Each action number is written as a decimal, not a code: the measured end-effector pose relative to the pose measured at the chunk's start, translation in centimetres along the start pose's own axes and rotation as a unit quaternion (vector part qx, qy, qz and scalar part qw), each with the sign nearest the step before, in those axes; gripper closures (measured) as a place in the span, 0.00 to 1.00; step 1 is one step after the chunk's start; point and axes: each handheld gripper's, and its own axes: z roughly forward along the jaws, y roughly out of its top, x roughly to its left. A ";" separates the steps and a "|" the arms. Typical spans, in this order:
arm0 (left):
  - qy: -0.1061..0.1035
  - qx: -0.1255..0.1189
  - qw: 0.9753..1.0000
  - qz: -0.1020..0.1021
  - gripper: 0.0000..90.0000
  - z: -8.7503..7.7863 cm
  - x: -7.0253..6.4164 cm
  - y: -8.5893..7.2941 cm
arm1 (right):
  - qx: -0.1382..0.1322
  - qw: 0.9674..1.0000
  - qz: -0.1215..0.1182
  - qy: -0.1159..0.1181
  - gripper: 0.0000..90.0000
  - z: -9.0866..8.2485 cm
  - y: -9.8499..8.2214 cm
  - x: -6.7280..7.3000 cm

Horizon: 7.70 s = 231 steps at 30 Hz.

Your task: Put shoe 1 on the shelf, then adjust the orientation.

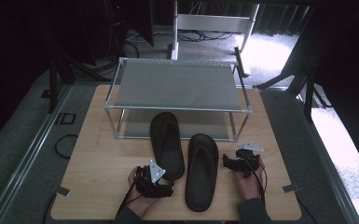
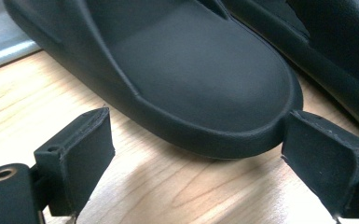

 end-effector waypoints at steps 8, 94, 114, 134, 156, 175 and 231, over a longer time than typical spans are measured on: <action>-0.008 0.021 1.000 0.003 0.06 0.8 -0.3 0.1 | 0.000 1.000 -0.001 0.001 0.13 0.0 0.0 0.0; 0.064 0.010 0.998 -0.025 0.25 7.1 6.9 6.2 | -0.057 0.998 0.004 -0.018 0.66 0.5 3.3 -2.1; 0.049 0.004 0.998 -0.031 0.38 8.5 7.3 7.1 | -0.067 0.998 0.005 -0.004 0.90 1.9 5.1 -3.0; 0.048 -0.002 0.997 -0.055 0.31 7.6 10.6 5.1 | -0.056 0.998 0.020 0.014 0.60 -0.4 3.2 -2.3; 0.055 0.002 0.997 -0.045 0.32 7.7 10.4 5.1 | -0.069 0.985 -0.038 0.153 0.51 -5.1 1.3 5.1; 0.055 0.002 0.997 -0.046 0.32 7.6 10.4 5.1 | -0.038 0.987 -0.037 0.154 0.74 -2.9 0.9 6.4; 0.055 0.002 0.997 -0.045 0.32 7.6 10.4 5.0 | -0.076 0.990 -0.021 0.115 0.77 4.9 9.2 7.9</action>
